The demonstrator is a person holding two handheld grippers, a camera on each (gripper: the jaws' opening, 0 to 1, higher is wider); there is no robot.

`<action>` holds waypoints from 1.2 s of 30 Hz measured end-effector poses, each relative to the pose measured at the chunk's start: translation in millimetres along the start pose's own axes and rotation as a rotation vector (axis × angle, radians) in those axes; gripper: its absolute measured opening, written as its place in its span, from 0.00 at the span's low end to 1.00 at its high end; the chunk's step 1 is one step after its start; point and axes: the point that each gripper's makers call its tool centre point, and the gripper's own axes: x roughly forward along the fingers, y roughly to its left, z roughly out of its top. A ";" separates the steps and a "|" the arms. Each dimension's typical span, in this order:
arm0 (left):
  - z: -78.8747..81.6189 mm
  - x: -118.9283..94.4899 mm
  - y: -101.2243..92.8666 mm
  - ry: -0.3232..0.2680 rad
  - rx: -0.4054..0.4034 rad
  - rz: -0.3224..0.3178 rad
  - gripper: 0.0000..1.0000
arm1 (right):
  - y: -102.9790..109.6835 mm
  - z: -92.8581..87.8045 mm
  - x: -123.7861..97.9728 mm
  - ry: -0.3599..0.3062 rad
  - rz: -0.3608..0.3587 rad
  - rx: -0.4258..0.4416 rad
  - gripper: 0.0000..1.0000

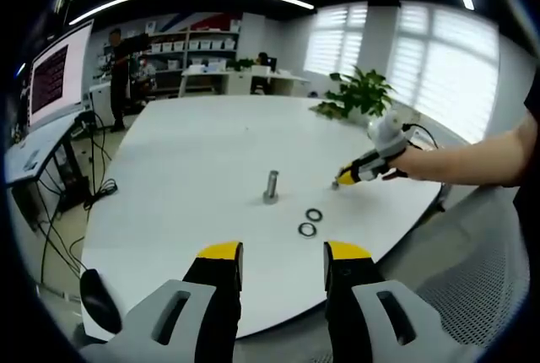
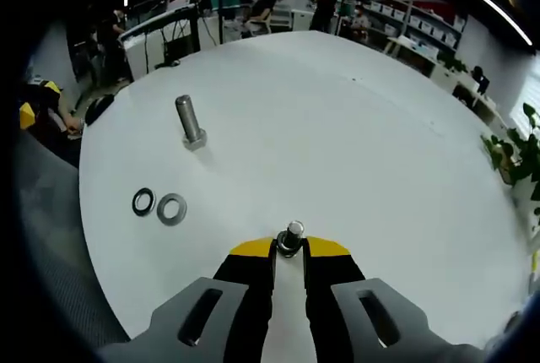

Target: Place the washer onto the threaded stud by aligning its center hole with the stud, sliding it down to the base, and recovering from edge contact or off-axis alignment until the washer reaches the visible bottom stop.

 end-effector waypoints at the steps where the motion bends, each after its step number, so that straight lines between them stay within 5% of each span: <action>1: -0.1 0.1 -0.1 0.001 0.000 -0.001 0.36 | -0.2 -0.6 1.2 0.002 0.001 -0.002 0.14; 36: 0.1 0.2 -1.1 -0.001 0.007 -0.007 0.36 | 5.3 -15.7 8.9 0.057 0.003 -0.071 0.17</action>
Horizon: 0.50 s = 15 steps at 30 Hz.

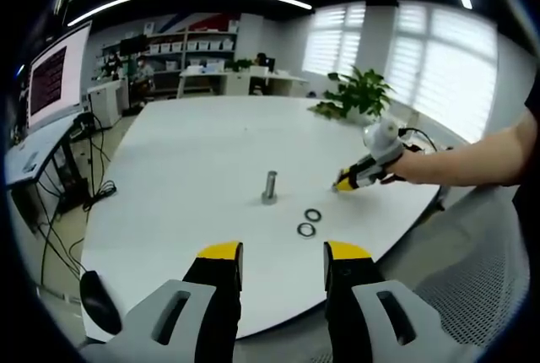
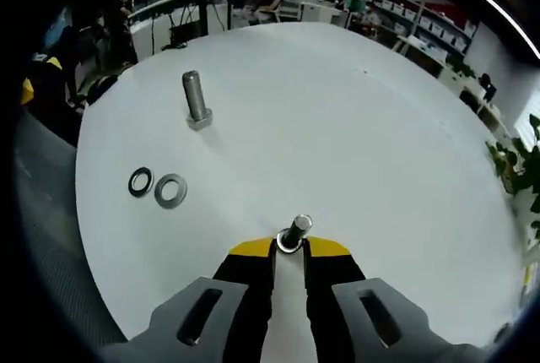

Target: Place the washer onto the threaded stud by aligning its center hole with the stud, sliding it down to the base, and recovering from edge contact or off-axis alignment until the washer reaches the visible bottom stop.

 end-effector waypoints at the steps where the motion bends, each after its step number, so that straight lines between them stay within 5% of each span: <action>1: 0.0 0.0 -0.1 0.000 0.000 0.000 0.36 | 1.2 -0.5 -0.1 0.003 0.006 0.006 0.18; 10: 0.3 0.0 0.1 0.000 -0.001 0.002 0.36 | -2.0 11.3 -7.9 -0.027 -0.001 0.045 0.34; 15: 0.4 -0.1 0.5 -0.001 -0.001 0.003 0.36 | -7.2 46.0 -26.5 -0.171 -0.031 0.048 0.32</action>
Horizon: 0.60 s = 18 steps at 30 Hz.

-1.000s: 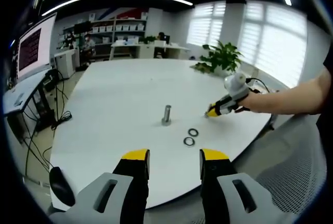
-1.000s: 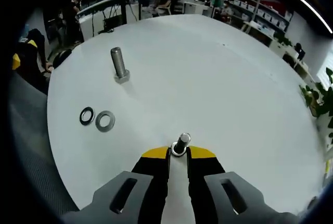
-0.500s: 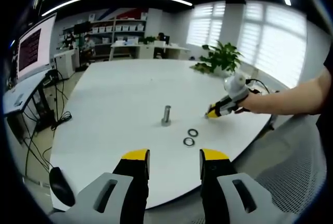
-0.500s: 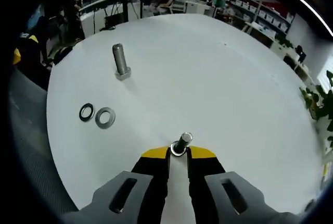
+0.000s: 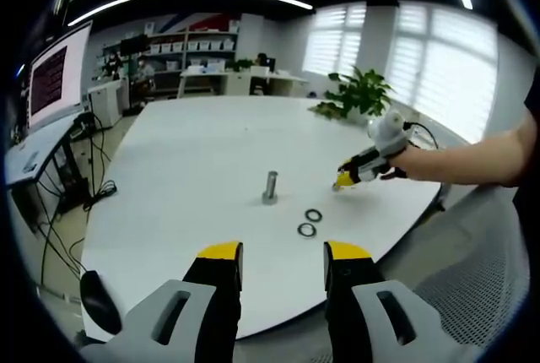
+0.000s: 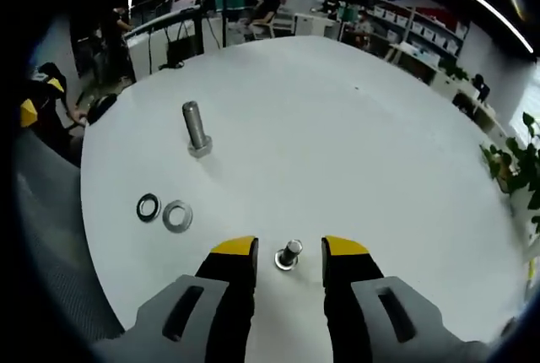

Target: Place the washer onto the threaded stud by aligning its center hole with the stud, sliding it down to the base, and recovering from edge contact or off-axis alignment until the washer reaches the visible bottom stop.

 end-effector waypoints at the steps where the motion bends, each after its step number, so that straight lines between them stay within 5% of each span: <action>1: 0.1 0.0 0.0 0.000 0.000 0.000 0.36 | 0.9 9.5 -3.4 -0.030 0.002 0.001 0.32; 11: -1.5 0.6 -0.3 0.010 0.001 -0.002 0.36 | 22.5 48.3 -12.3 -0.150 0.033 -0.074 0.30; 18: -1.0 0.5 0.1 0.007 0.001 0.000 0.36 | 60.2 47.8 -5.9 -0.137 0.168 -0.147 0.31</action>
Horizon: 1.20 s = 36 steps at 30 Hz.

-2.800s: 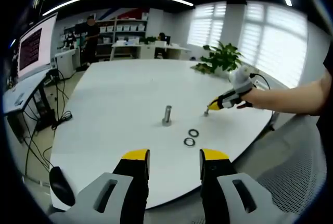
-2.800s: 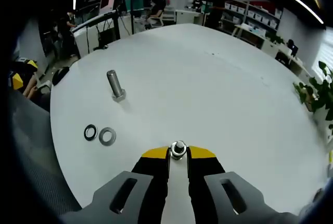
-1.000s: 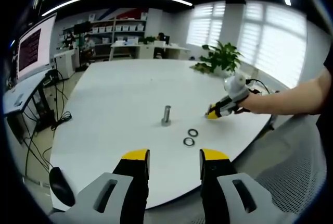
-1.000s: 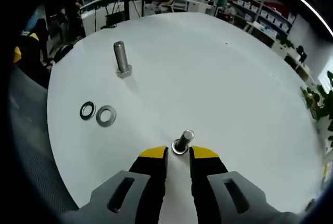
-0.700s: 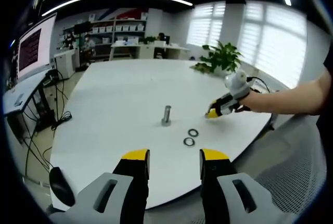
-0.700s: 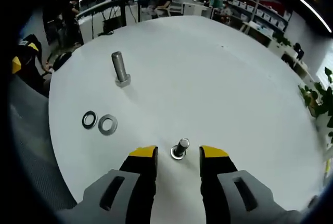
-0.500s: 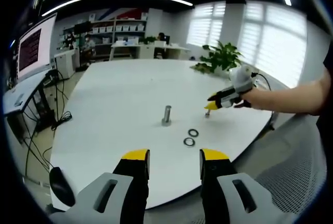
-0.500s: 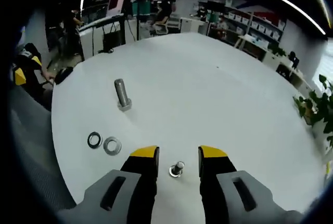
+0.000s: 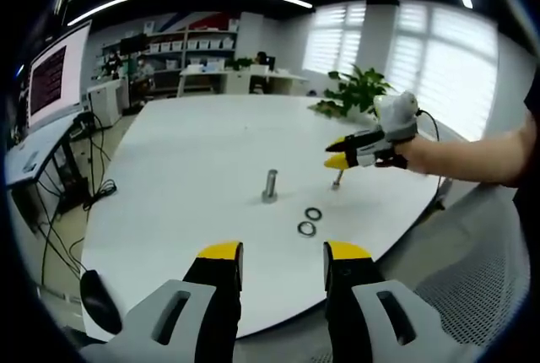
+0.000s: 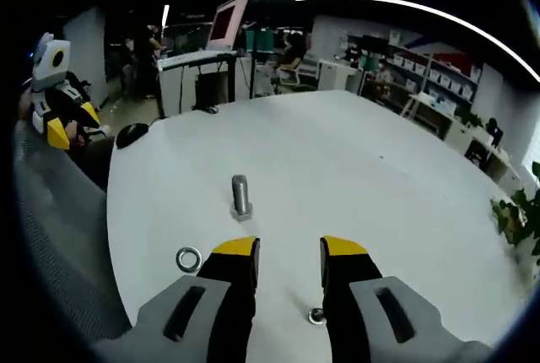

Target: Place the washer onto the threaded stud by aligning its center hole with the stud, sliding it down to the base, and recovering from edge contact or off-axis alignment until the washer reaches the visible bottom stop.

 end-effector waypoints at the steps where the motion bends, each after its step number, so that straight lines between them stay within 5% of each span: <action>1: 0.0 0.0 0.1 -0.001 -0.001 0.000 0.36 | 4.8 -0.2 1.2 0.003 0.014 -0.004 0.31; 14: 0.8 -0.3 0.3 -0.005 0.000 0.002 0.36 | 48.2 -35.6 21.6 0.130 0.174 -0.068 0.32; 36: 2.8 -0.9 0.0 -0.017 0.007 0.000 0.35 | 67.2 -71.8 40.2 0.248 0.213 -0.017 0.31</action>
